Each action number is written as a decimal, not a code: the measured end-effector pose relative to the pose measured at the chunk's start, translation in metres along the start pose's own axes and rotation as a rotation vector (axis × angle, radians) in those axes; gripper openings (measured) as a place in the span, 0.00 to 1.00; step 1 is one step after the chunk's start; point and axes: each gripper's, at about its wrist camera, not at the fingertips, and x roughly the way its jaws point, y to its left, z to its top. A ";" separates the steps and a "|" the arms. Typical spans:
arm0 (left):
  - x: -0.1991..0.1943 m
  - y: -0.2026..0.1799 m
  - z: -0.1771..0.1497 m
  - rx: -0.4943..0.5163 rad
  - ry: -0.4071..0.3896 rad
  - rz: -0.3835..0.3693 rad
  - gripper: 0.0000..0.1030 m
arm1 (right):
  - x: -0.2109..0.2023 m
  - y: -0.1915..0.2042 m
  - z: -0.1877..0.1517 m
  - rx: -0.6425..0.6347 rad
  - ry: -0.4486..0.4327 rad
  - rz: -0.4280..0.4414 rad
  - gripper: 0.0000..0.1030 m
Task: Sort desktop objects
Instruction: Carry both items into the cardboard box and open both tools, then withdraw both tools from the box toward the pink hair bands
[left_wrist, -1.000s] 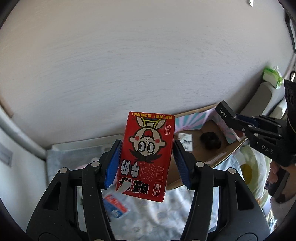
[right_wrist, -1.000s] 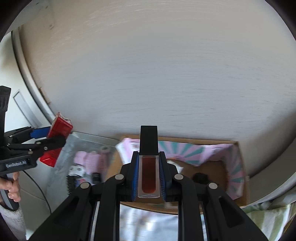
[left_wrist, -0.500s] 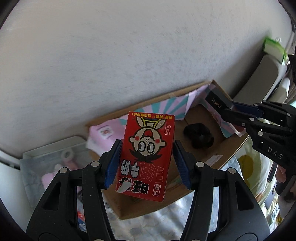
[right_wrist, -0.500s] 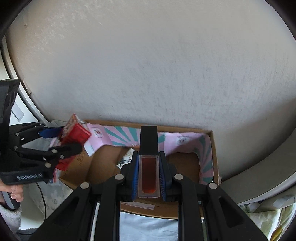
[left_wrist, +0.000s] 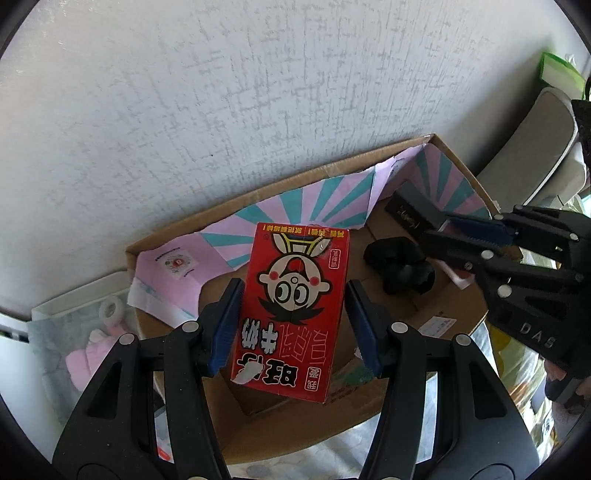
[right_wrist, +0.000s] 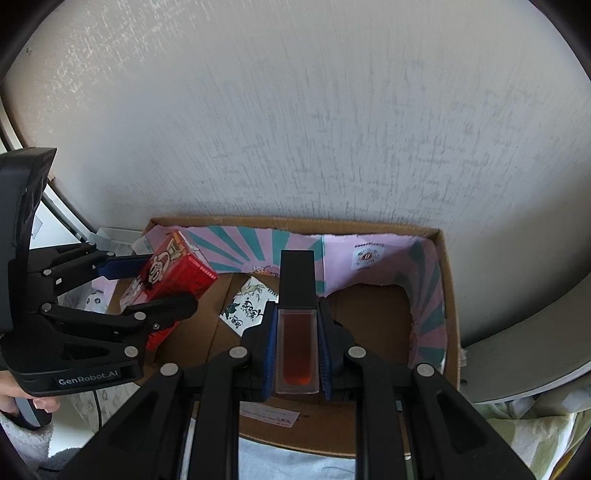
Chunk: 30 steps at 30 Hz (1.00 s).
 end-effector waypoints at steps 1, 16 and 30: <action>0.002 -0.001 0.000 0.000 0.003 -0.003 0.51 | 0.002 0.000 -0.001 0.002 0.006 0.006 0.18; -0.023 0.038 -0.003 -0.122 -0.033 -0.028 1.00 | -0.011 -0.032 0.004 0.072 -0.054 0.001 0.98; -0.111 0.086 -0.019 -0.130 -0.178 0.030 1.00 | -0.056 0.007 0.010 -0.018 -0.173 -0.019 1.00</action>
